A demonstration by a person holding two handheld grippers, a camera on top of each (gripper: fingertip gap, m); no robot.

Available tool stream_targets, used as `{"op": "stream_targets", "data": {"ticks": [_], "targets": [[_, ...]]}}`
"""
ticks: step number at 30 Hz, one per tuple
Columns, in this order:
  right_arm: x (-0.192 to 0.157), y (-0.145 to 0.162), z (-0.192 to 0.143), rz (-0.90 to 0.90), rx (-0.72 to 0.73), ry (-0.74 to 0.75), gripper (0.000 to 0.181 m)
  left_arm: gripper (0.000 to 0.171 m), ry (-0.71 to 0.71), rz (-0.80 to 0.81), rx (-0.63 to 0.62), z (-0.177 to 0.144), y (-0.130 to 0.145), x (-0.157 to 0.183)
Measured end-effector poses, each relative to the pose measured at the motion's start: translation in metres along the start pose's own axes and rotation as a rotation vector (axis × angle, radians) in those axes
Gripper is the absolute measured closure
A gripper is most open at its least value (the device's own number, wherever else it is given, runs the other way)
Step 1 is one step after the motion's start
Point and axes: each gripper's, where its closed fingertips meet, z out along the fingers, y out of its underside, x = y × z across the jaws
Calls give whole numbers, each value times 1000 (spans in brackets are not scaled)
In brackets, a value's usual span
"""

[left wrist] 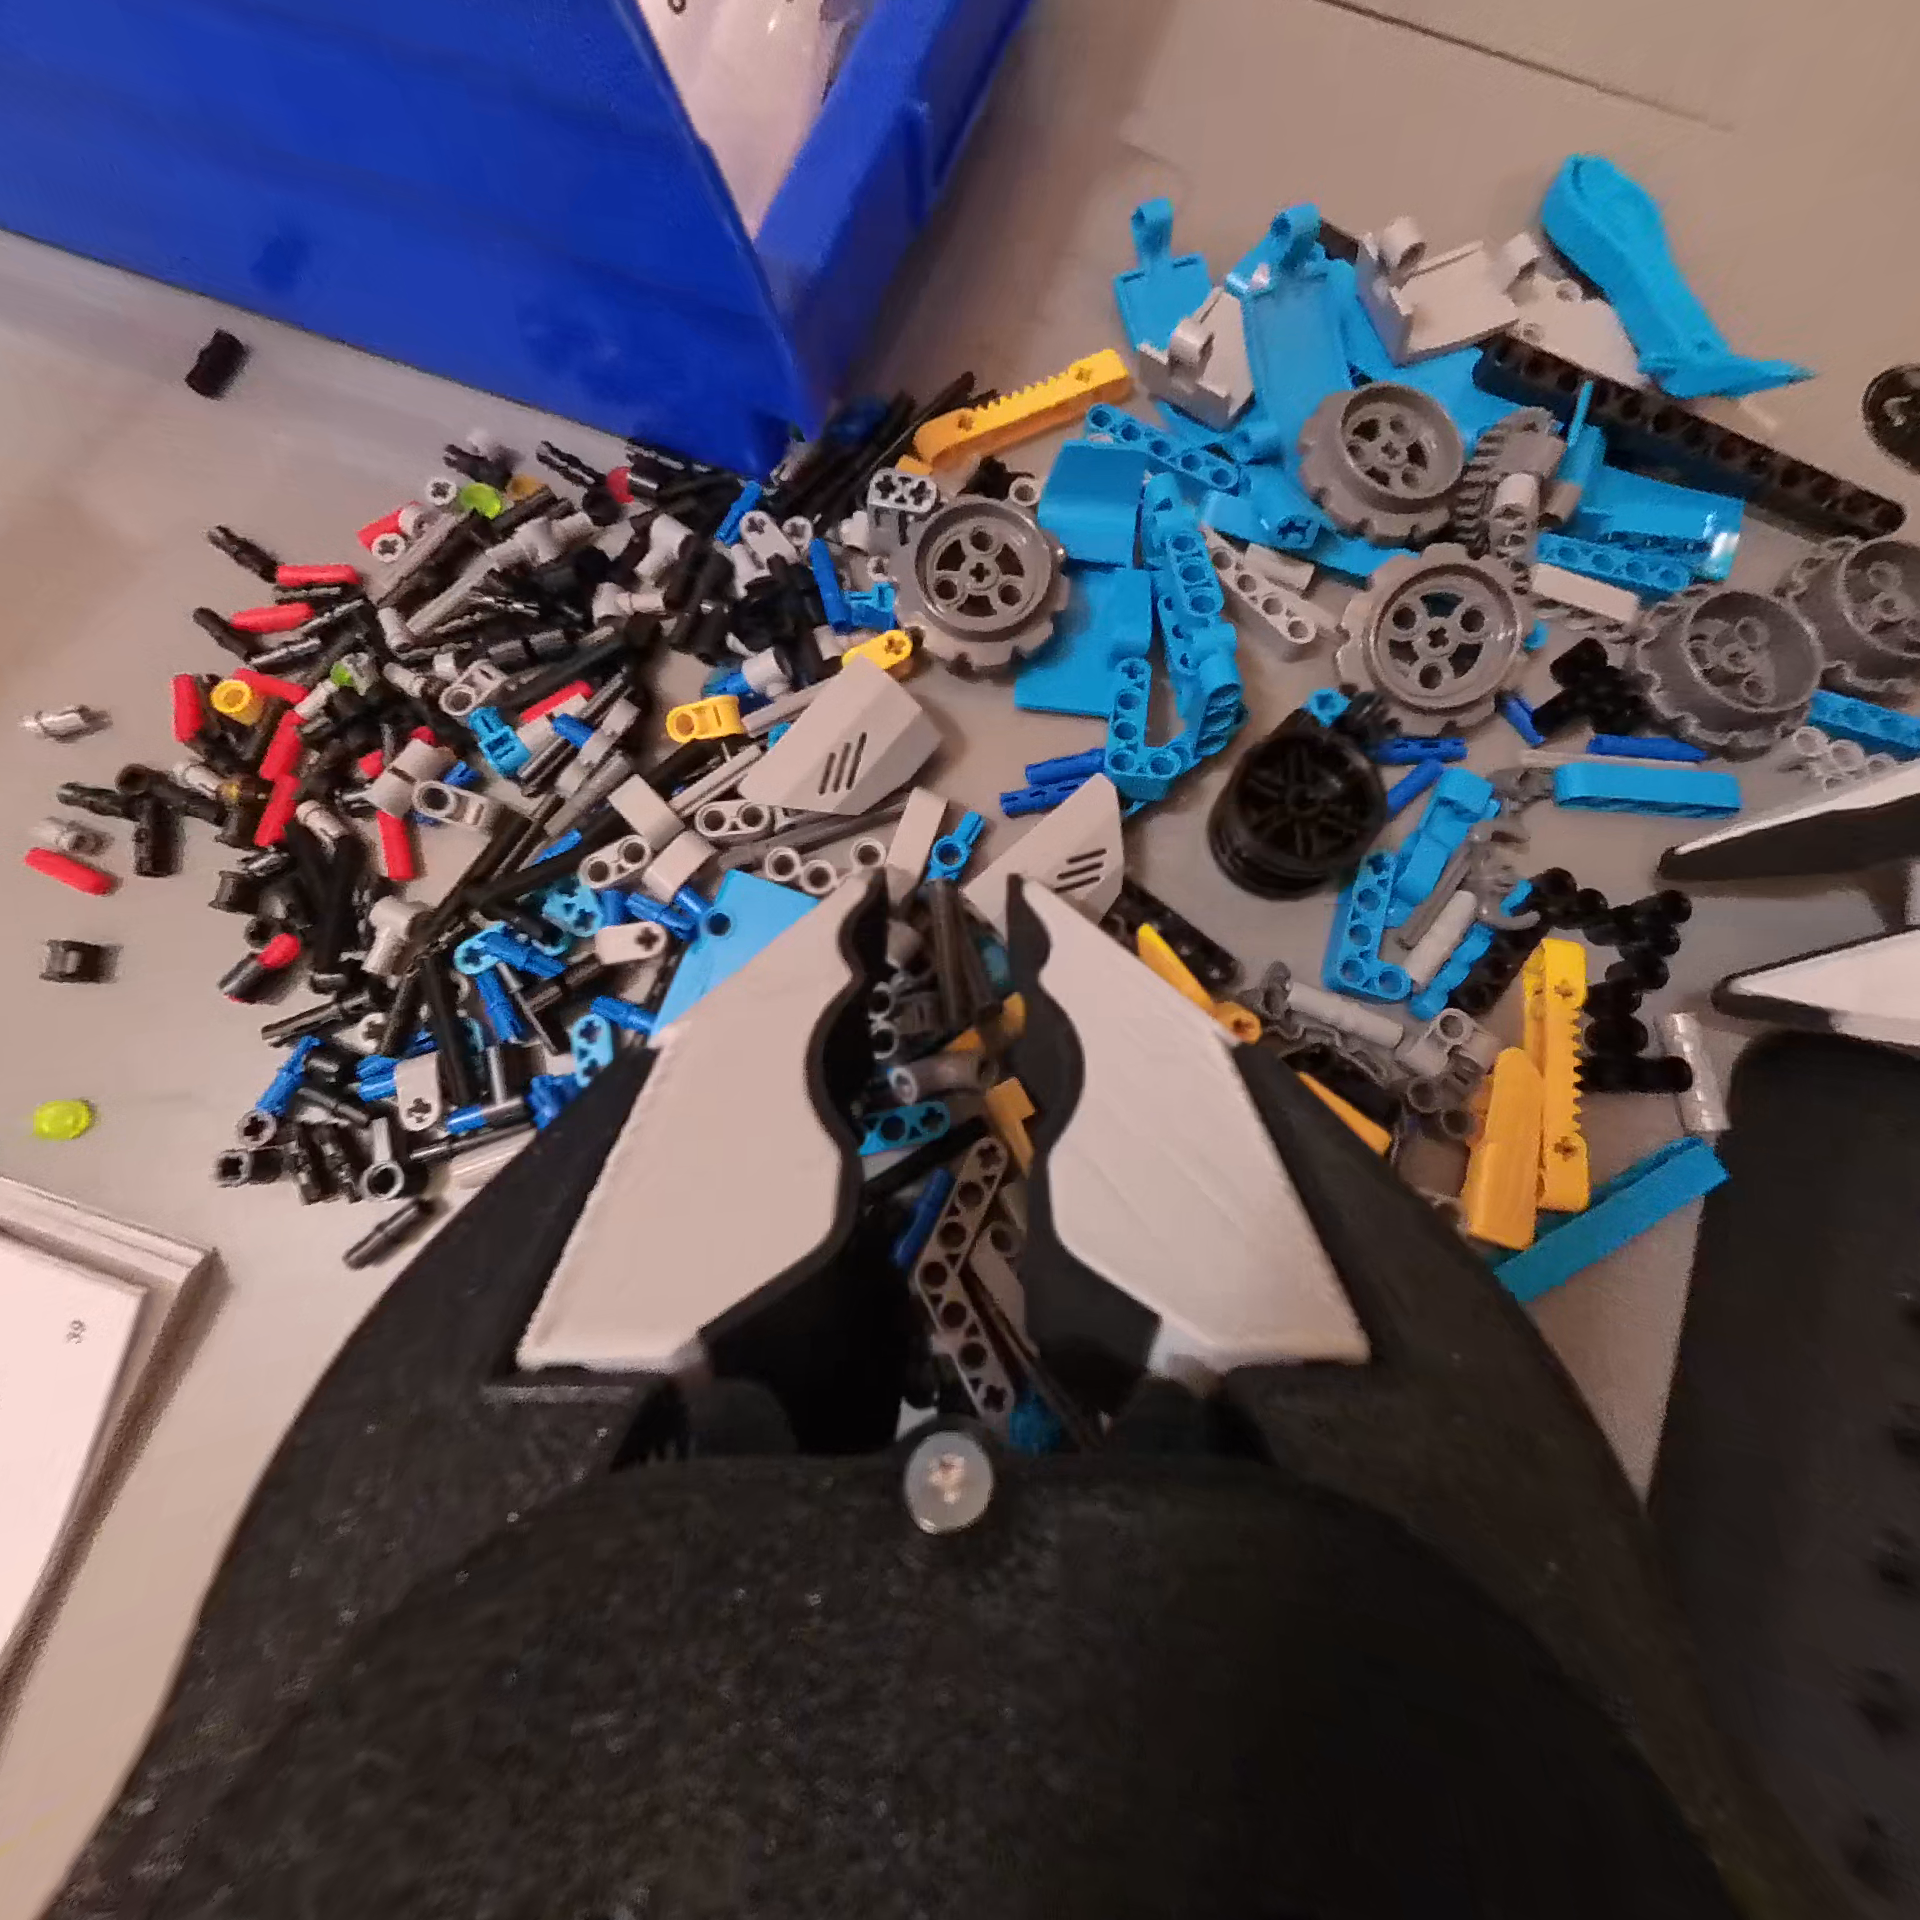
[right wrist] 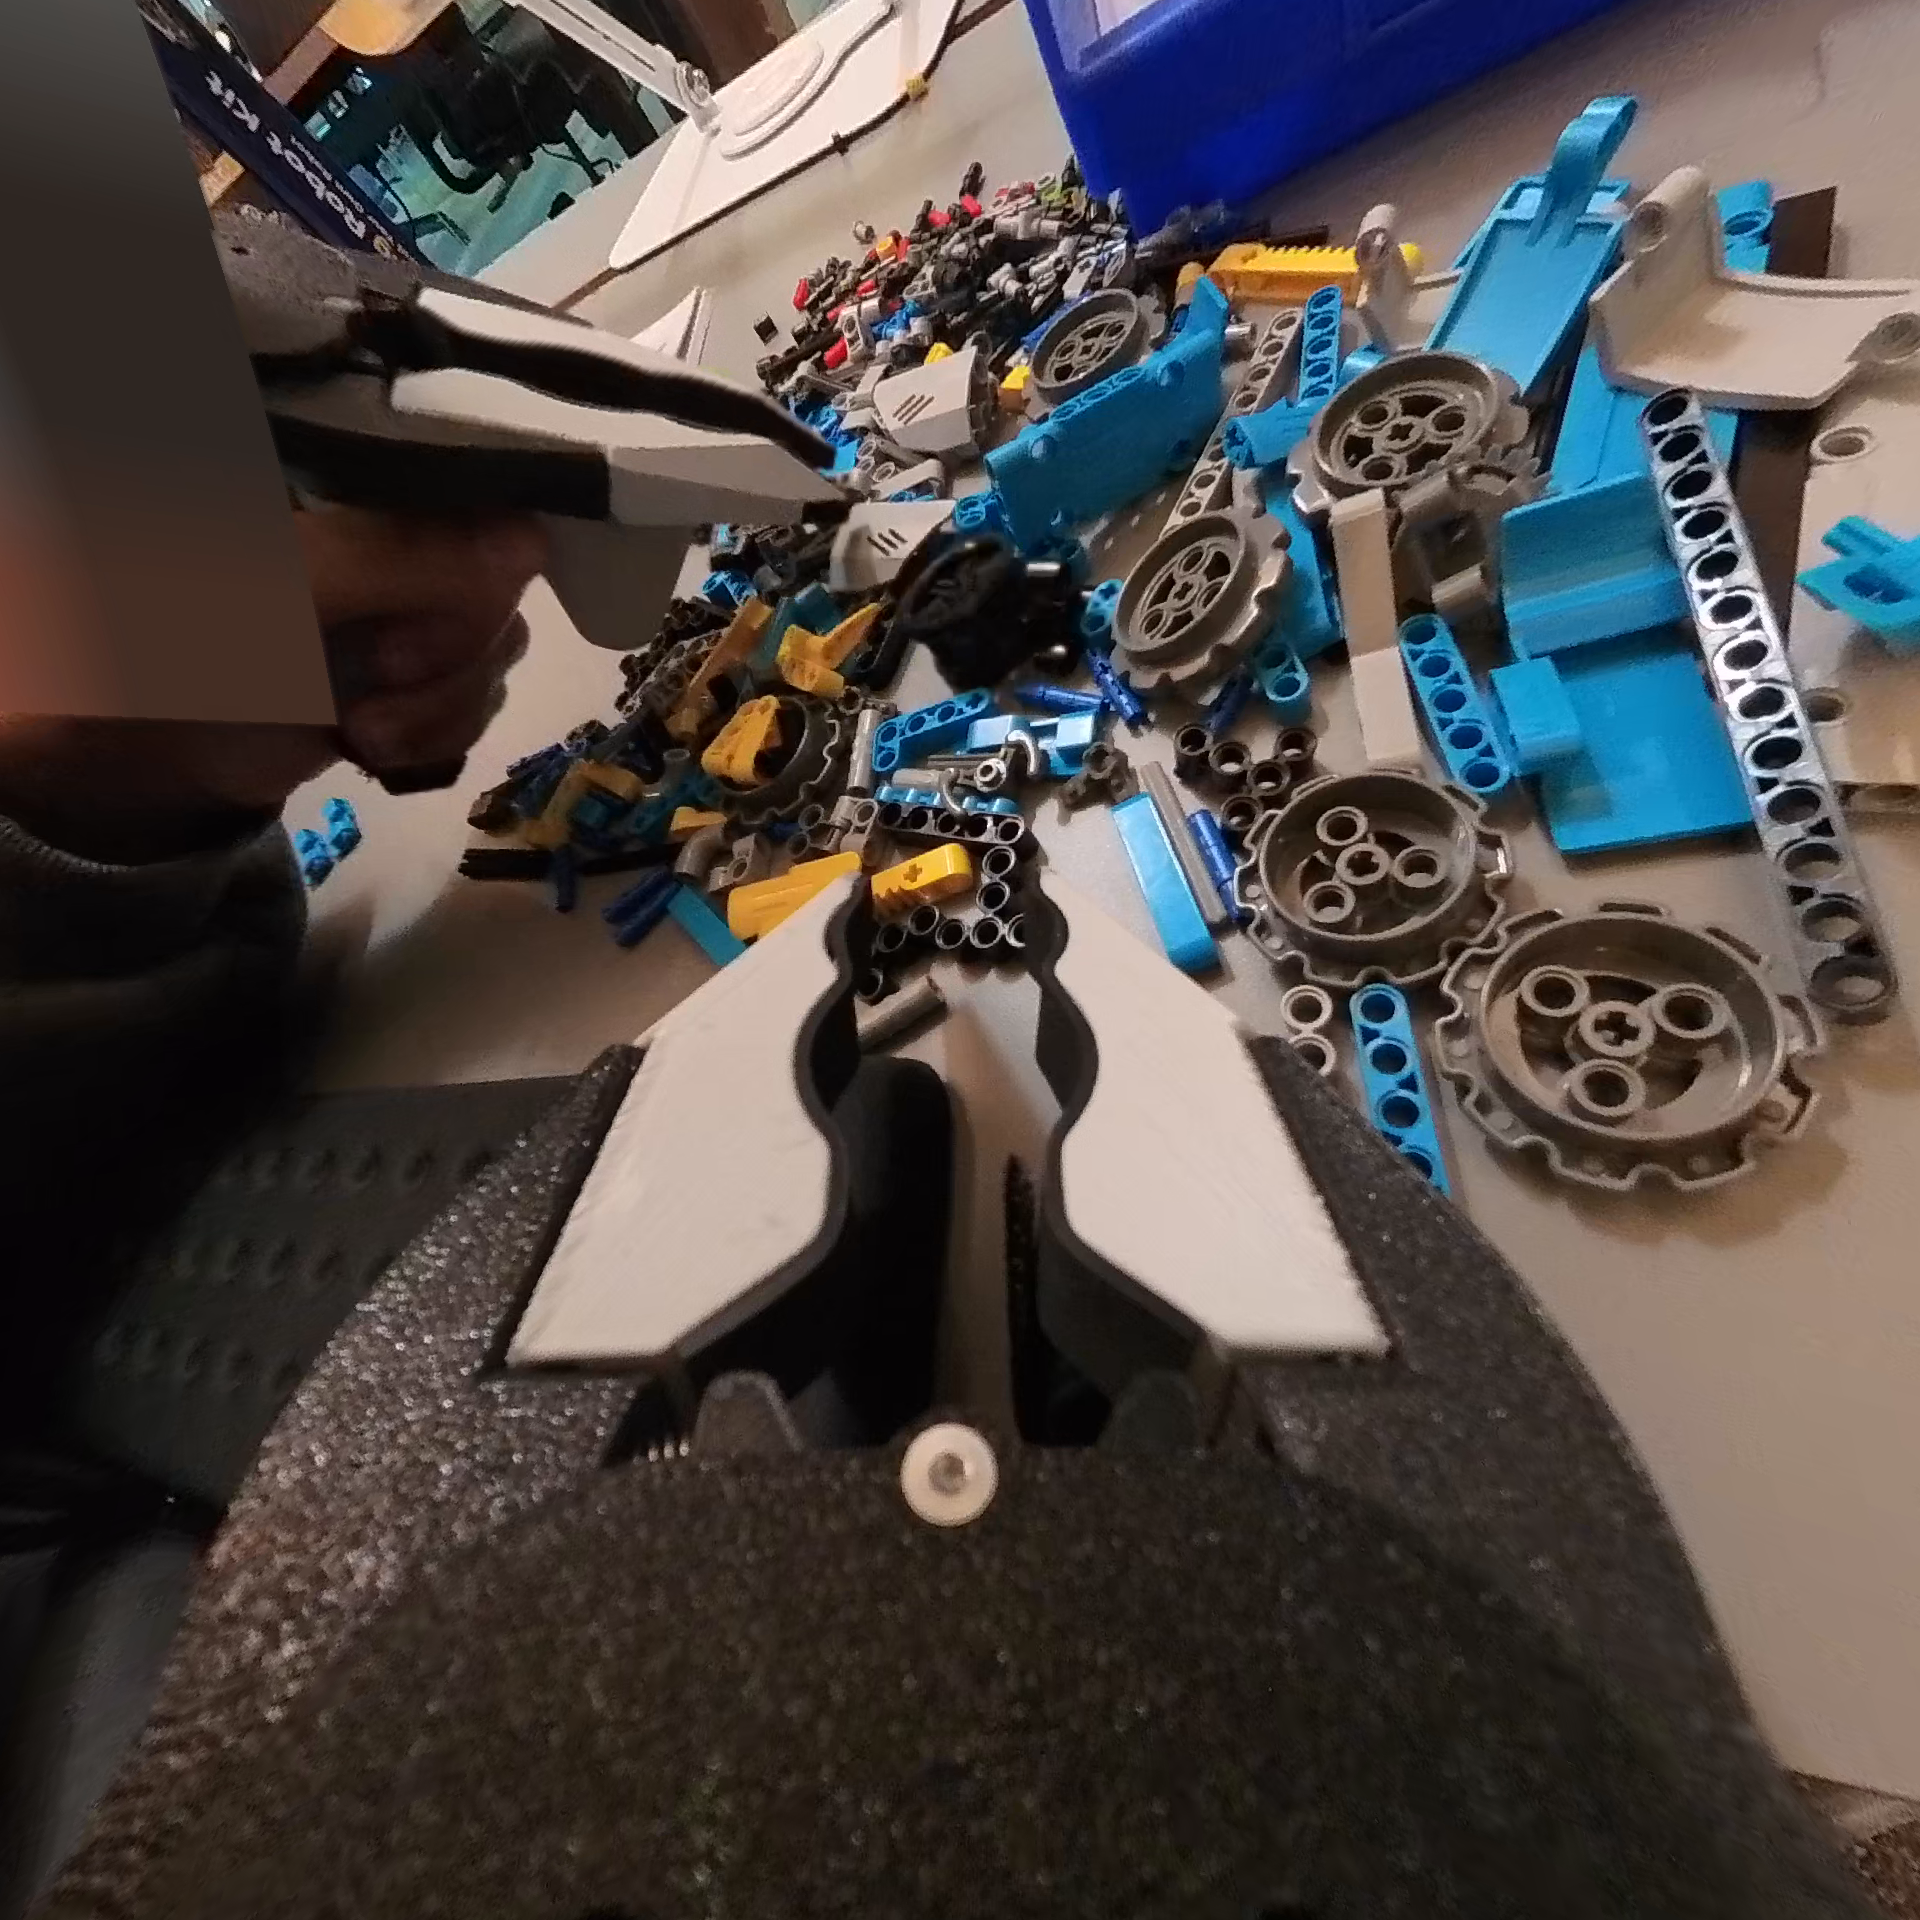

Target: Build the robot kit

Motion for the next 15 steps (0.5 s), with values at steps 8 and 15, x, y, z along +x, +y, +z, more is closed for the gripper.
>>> {"op": "stream_targets", "data": {"ticks": [8,15], "targets": [[0,0,0,7,4,-7,153,148,96,18,-15,8,5,22],[-1,0,0,13,5,-14,154,154,103,55,5,5,2,26]]}}
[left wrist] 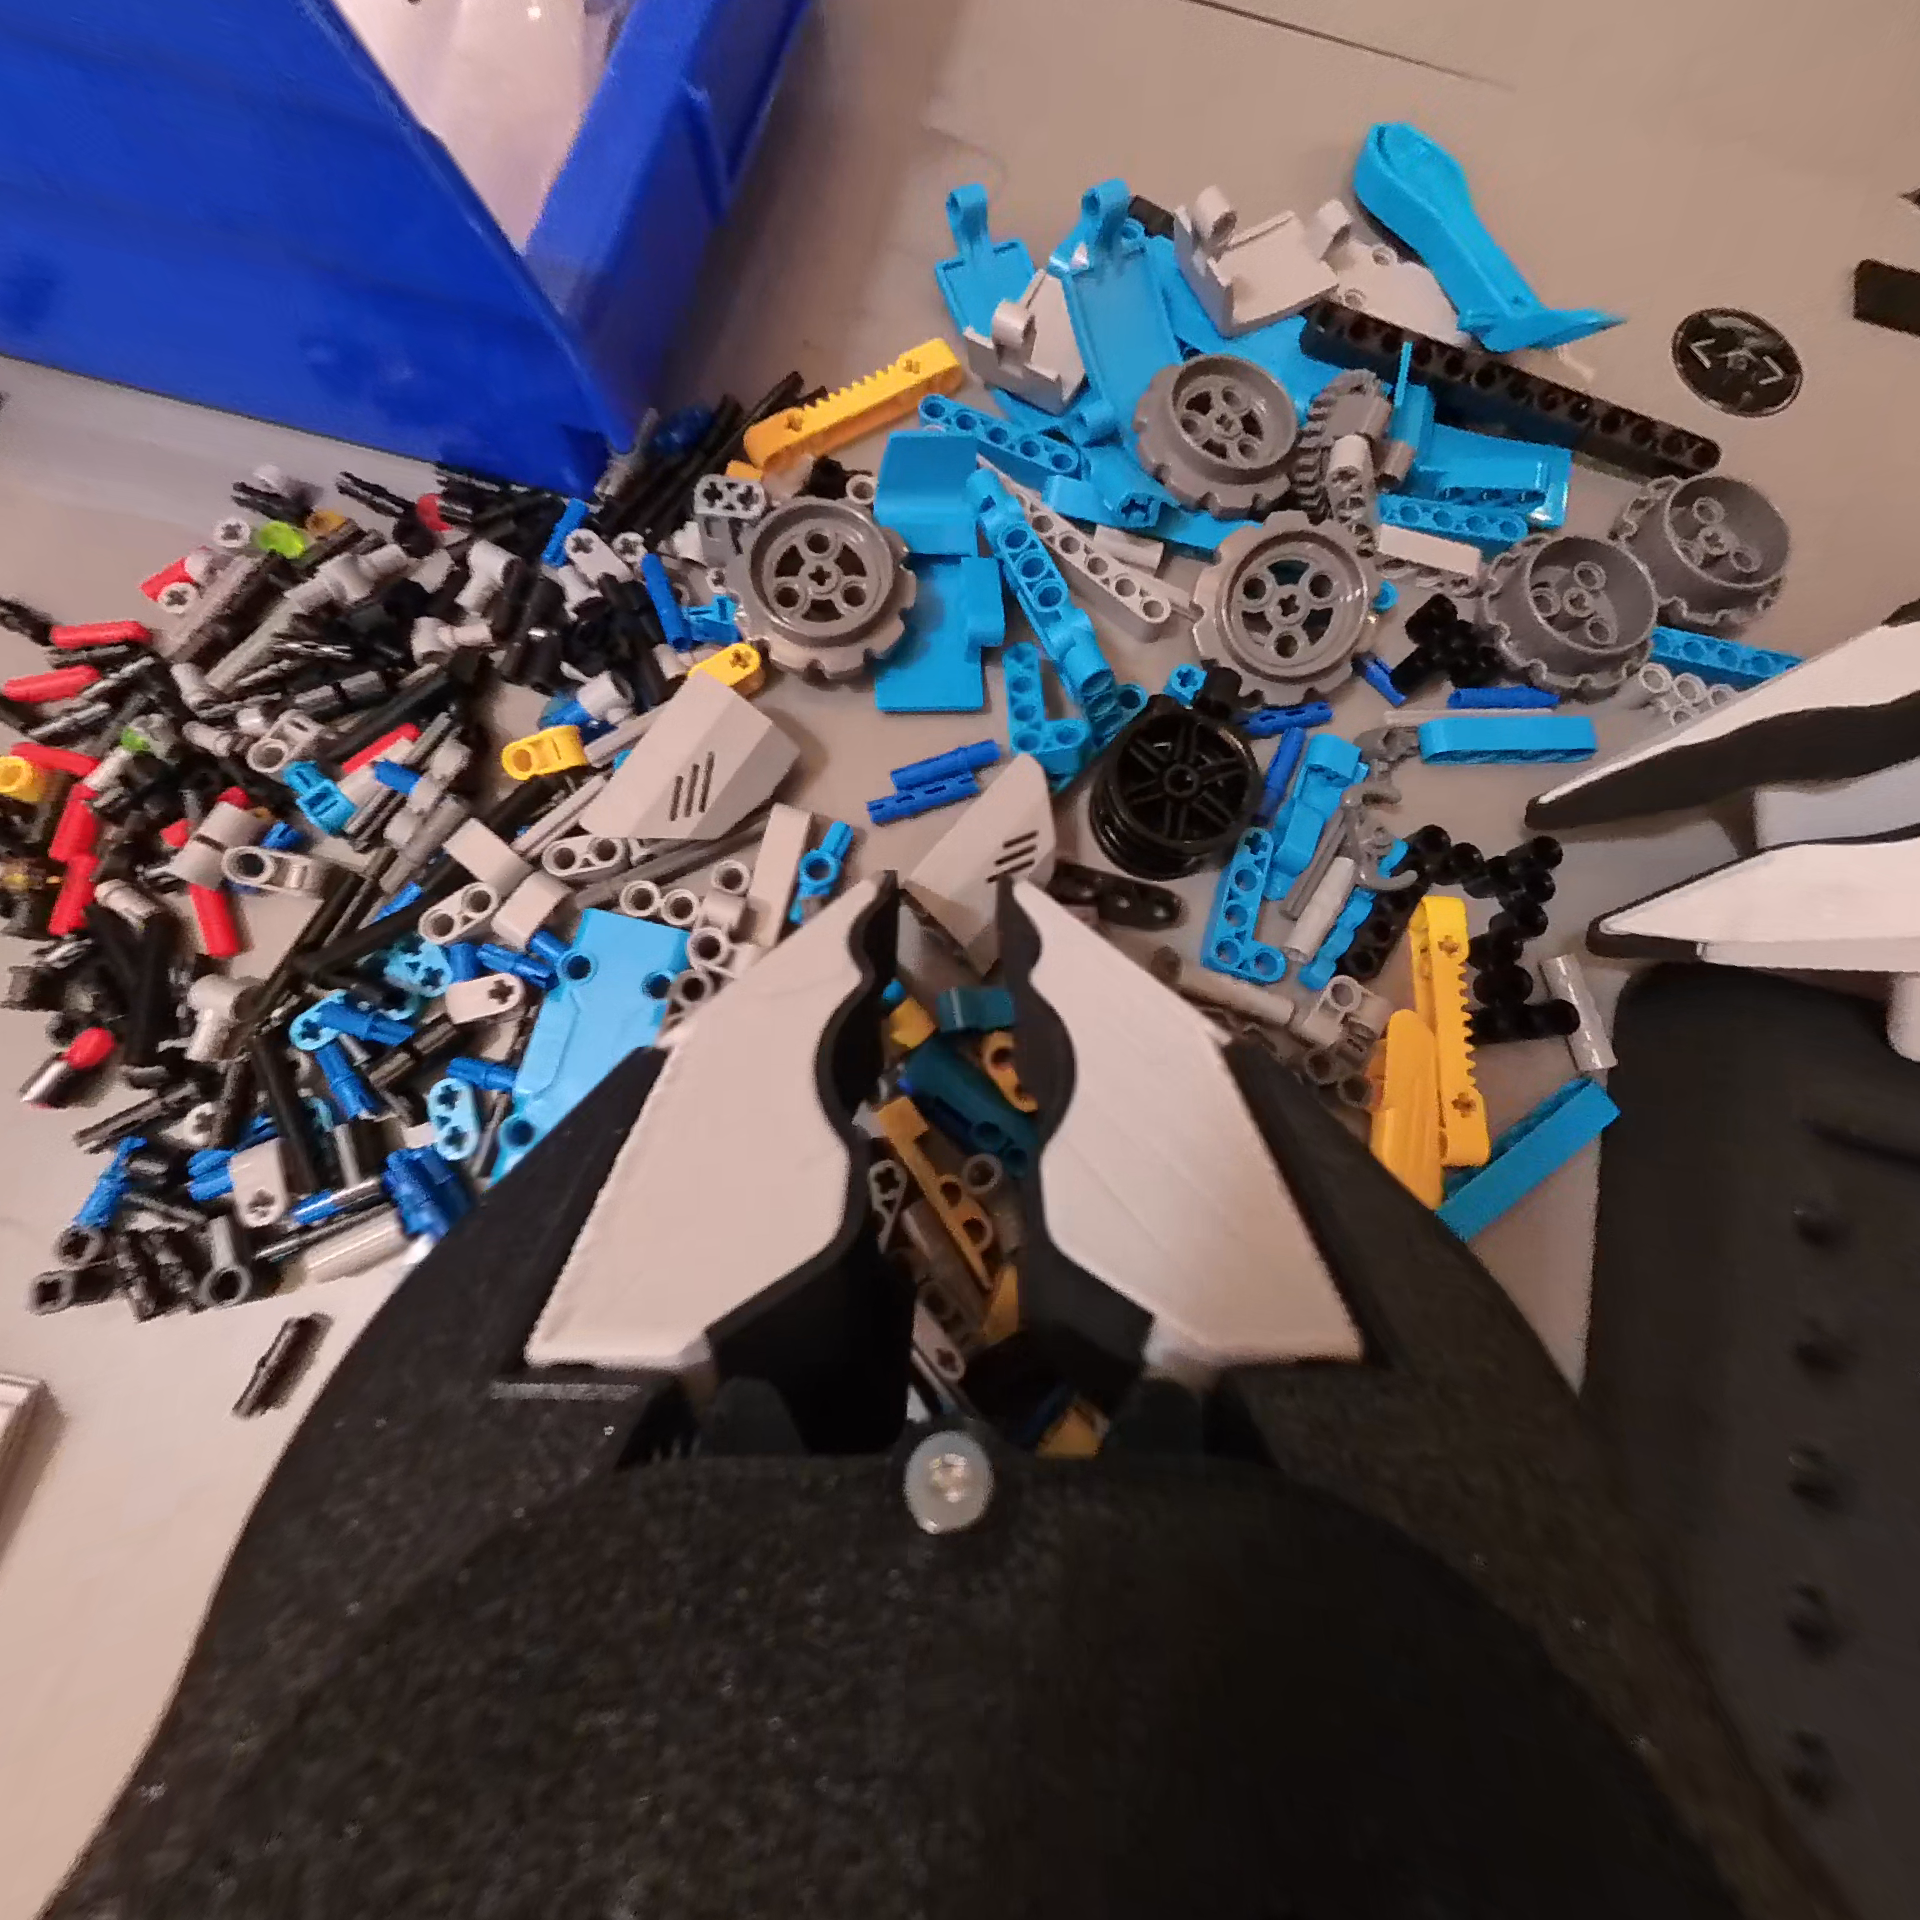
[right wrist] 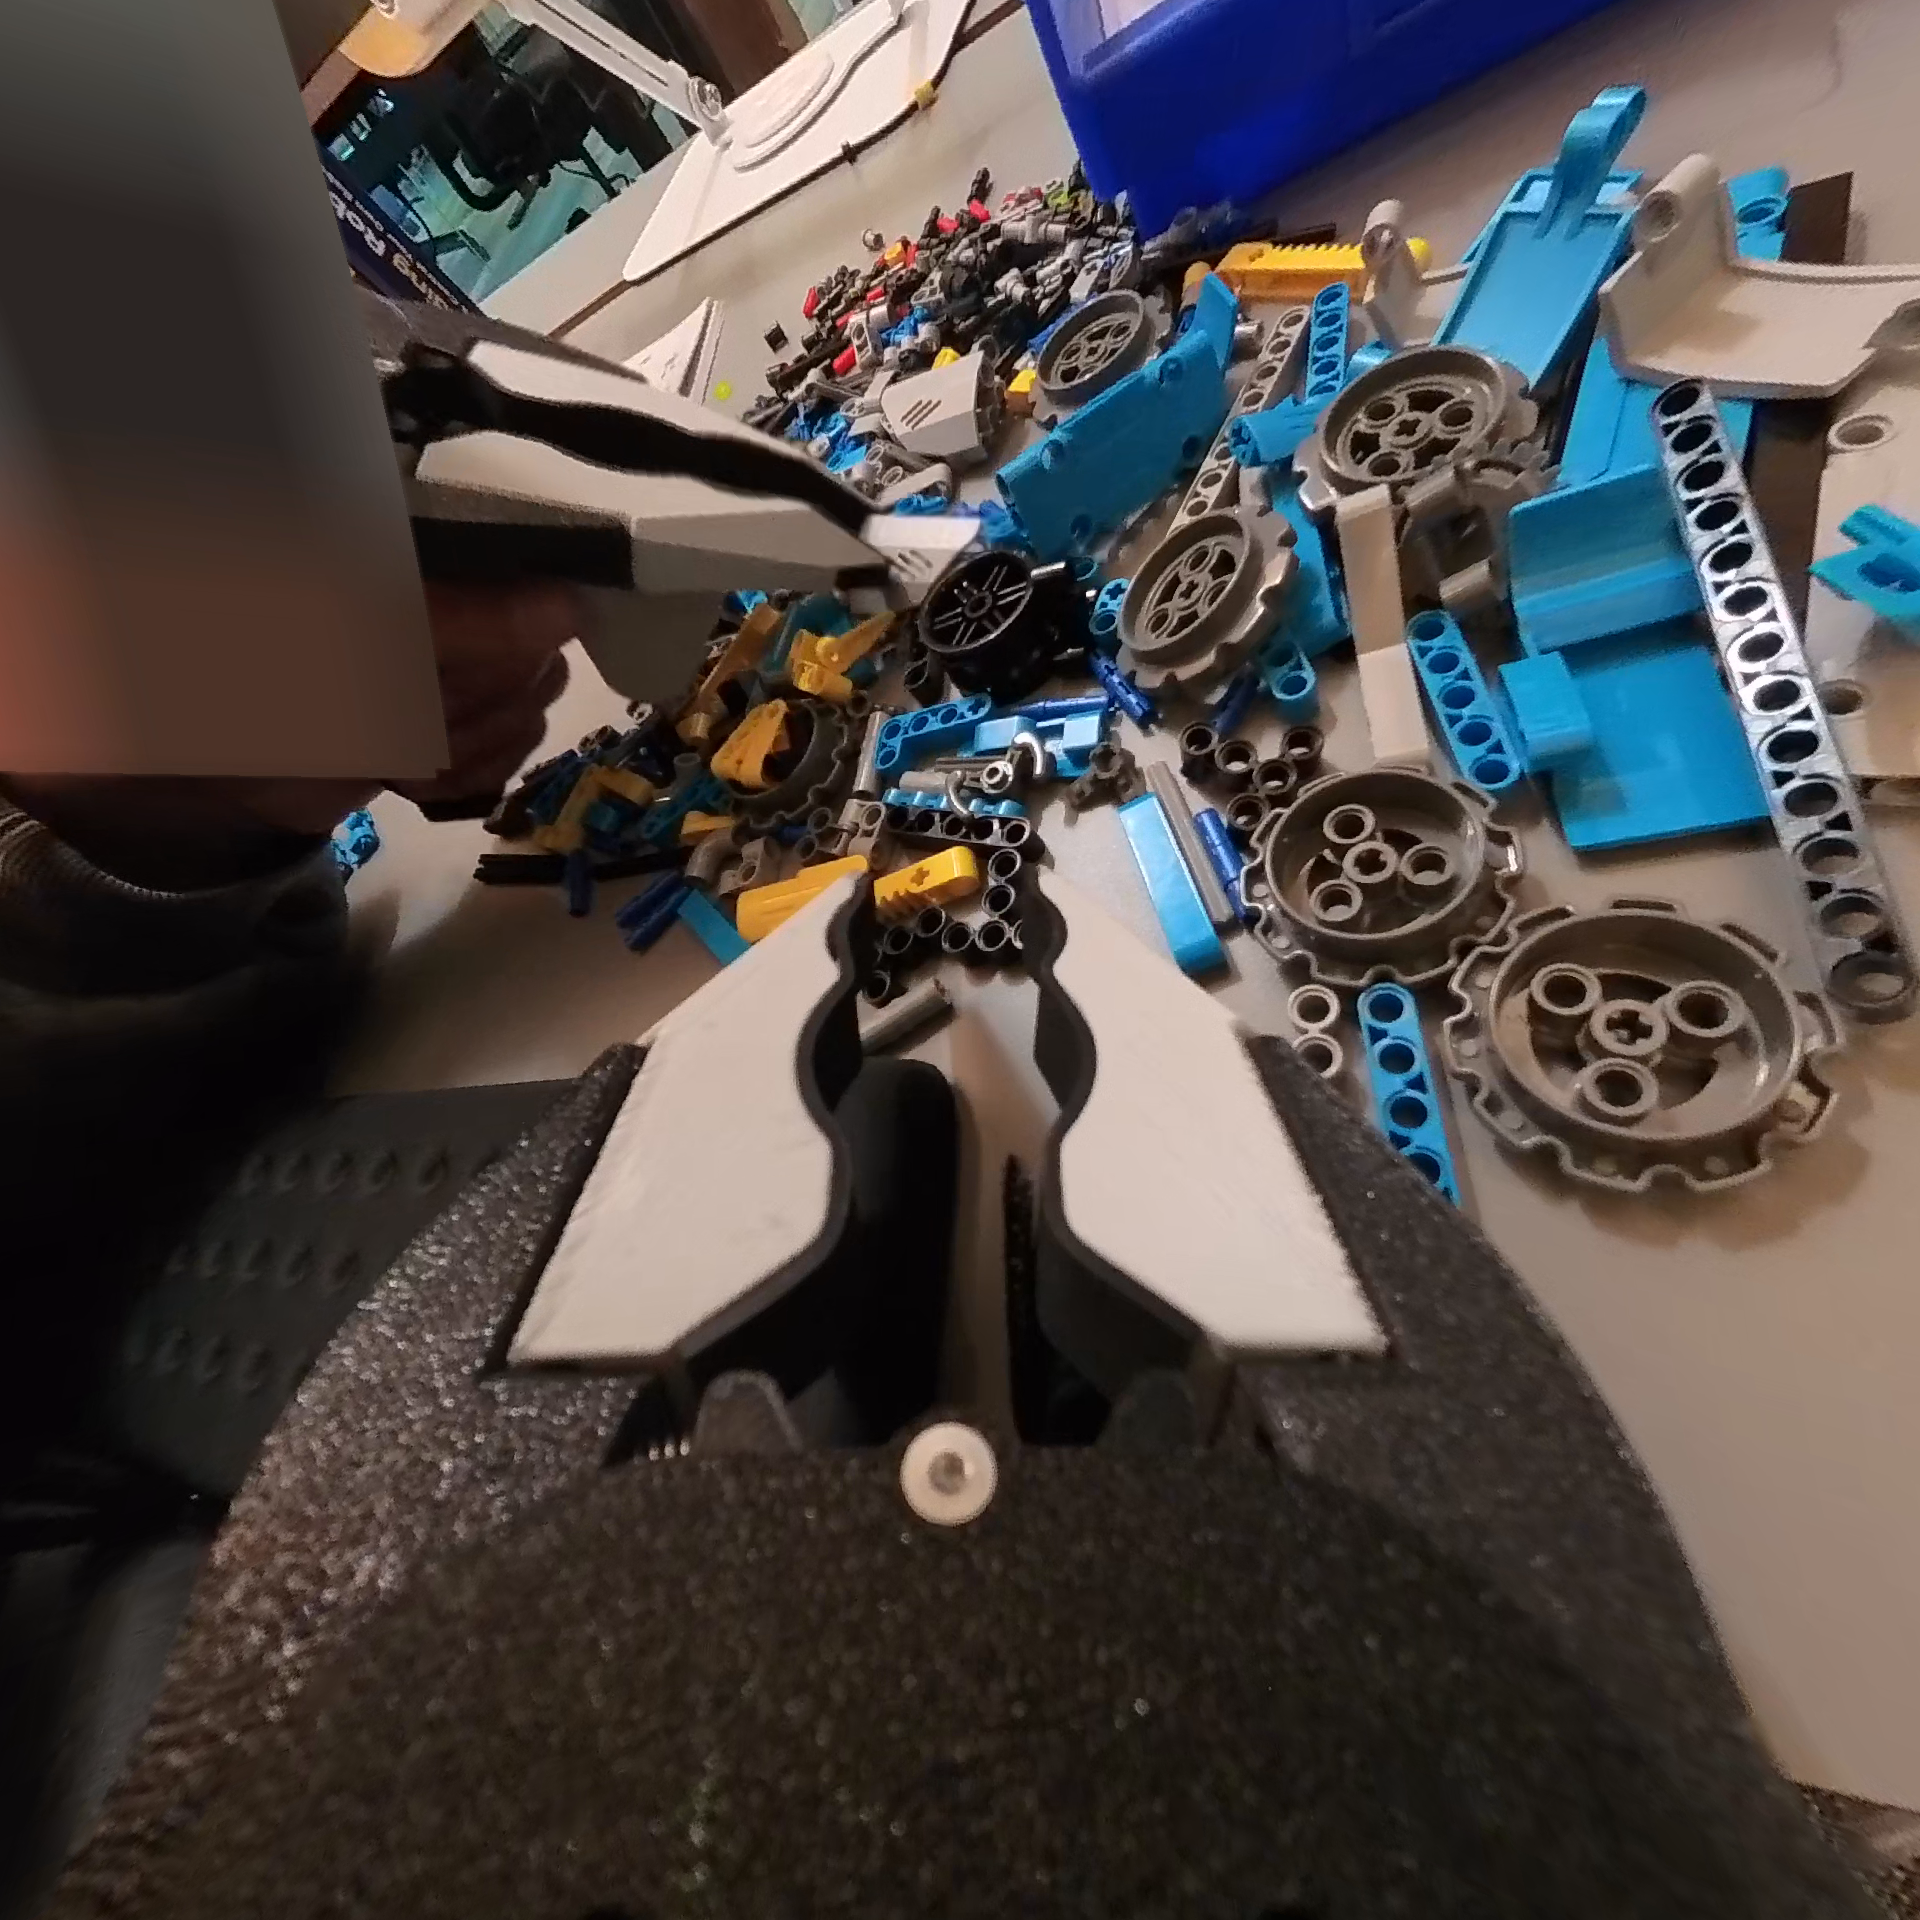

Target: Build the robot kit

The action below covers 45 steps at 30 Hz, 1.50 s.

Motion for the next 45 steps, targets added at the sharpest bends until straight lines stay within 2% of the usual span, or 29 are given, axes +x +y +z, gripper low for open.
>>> {"op": "stream_targets", "data": {"ticks": [3,8,11,13,16,20,23,26,28,32,36,40,42,44,45], "targets": [[3,0,-1,-3,-1,16,154,165,-30,-16,36,-8,-7,-10],[14,-9,-10,-8,45,71,155,171,-1,-64,71,-18,-10,-13],[35,-24,-26,-13,138,202,156,171,34,-80,83,-18,-12,-6],[55,-37,-44,-9,236,319,145,171,51,-62,85,-19,-13,0],[68,-49,-59,24,344,383,135,171,45,-41,85,-19,-13,2],[65,-40,-49,7,276,363,135,171,9,-54,86,-20,-13,-3],[63,-36,-44,-16,249,353,137,157,-54,-167,63,-34,7,-11],[66,-32,-46,-19,232,360,137,155,-176,-300,125,-72,38,-25],[65,-32,-48,-12,232,359,137,153,-226,-331,159,-94,51,-34],[46,-35,-45,-68,241,349,134,146,-347,-330,214,-124,65,-63],[20,-38,-36,-200,225,361,134,145,-312,-372,265,-144,75,-60],[-20,-49,-23,-304,228,261,126,145,-382,-271,242,-165,103,-68],[-53,-66,-20,-386,263,173,129,145,-390,-254,242,-172,112,-69],[-78,-94,-18,-476,316,160,129,145,-387,-276,260,-177,115,-70],[-90,-107,-11,-534,297,155,131,145,-370,-299,261,-177,117,-70]]}}
